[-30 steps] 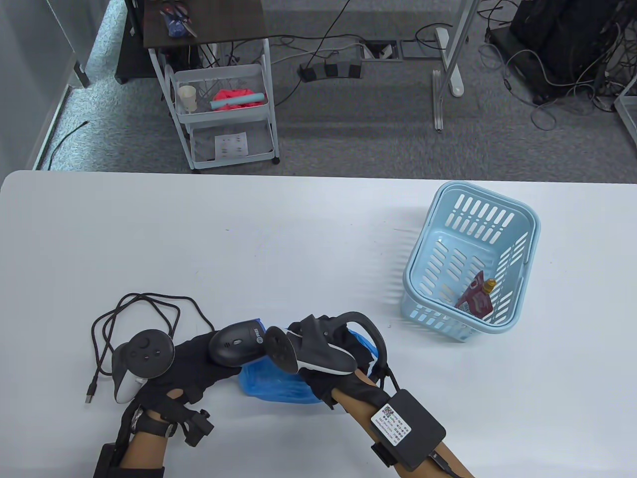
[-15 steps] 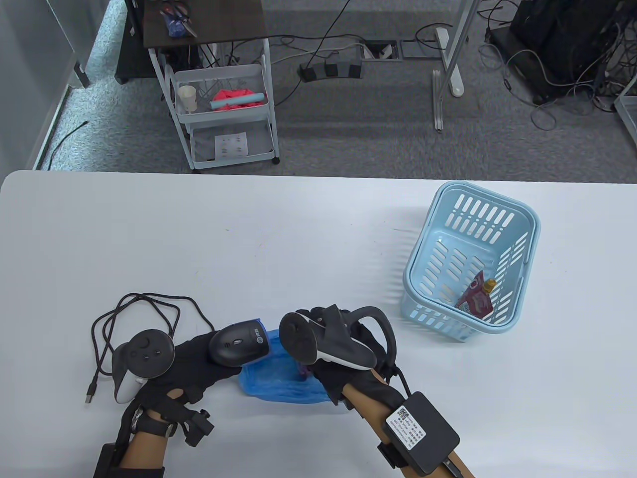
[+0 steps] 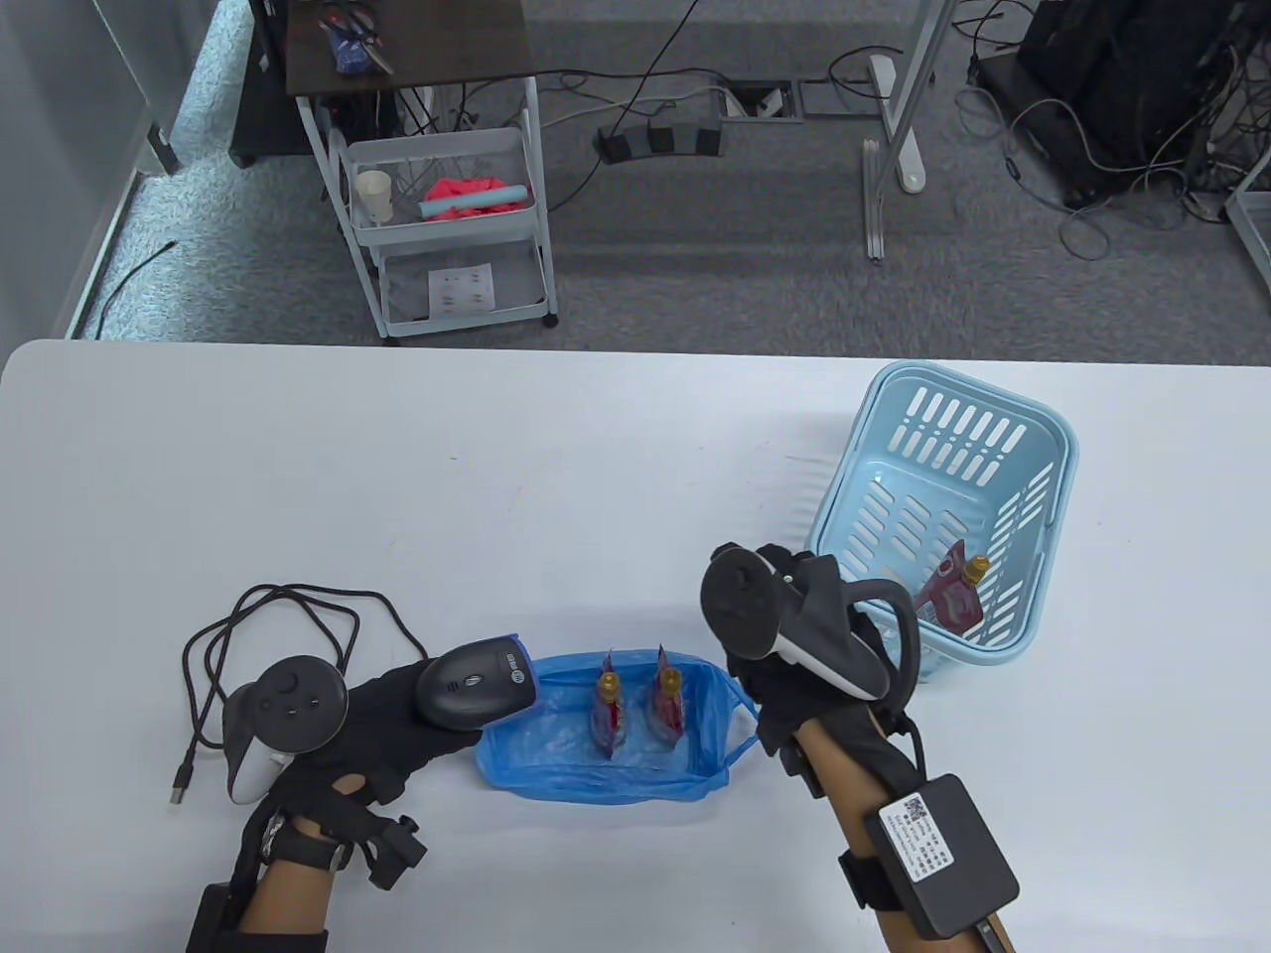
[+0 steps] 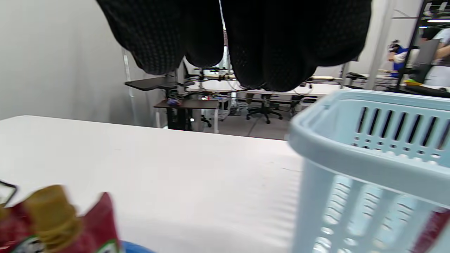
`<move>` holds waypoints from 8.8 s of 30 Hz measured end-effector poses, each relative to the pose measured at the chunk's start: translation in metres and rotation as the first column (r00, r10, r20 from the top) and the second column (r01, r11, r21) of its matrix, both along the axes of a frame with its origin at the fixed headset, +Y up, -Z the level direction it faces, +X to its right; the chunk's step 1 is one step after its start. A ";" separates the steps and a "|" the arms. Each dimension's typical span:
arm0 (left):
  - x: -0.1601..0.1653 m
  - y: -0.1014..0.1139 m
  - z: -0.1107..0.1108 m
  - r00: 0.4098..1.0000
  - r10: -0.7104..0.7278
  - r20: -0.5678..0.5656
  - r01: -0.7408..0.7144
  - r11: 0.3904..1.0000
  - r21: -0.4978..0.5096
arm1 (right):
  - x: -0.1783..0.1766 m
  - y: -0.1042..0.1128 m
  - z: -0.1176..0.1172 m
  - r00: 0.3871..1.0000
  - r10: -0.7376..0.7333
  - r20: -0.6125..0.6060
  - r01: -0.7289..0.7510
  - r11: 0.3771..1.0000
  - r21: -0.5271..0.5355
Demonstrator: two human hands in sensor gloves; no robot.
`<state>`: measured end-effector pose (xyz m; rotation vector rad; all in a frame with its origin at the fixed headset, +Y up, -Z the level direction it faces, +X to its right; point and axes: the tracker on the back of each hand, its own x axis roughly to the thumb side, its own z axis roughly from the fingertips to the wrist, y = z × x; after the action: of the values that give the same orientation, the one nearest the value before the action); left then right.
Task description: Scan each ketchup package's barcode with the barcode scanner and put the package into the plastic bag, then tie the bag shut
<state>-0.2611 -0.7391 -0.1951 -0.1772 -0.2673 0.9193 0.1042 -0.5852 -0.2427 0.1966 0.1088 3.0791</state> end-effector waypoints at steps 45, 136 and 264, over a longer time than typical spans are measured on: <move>0.002 -0.002 -0.002 1.000 0.002 0.006 -0.002 1.000 -0.027 | 0.138 -0.065 -0.061 0.858 0.102 0.504 0.014 0.975 -0.222; -0.012 0.001 -0.001 0.996 0.084 -0.040 -0.084 0.996 -0.006 | -0.121 0.032 0.011 0.918 -0.167 -0.360 0.224 0.967 0.121; -0.031 -0.002 -0.002 0.979 0.066 -0.192 -0.068 0.998 -0.001 | -0.123 -0.018 0.053 0.890 -0.018 -0.456 0.075 0.991 0.107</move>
<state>-0.2925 -0.7414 -0.1968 -0.0861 -0.0907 0.9972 -0.0190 -0.6036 -0.1898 0.9112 -0.0673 2.9260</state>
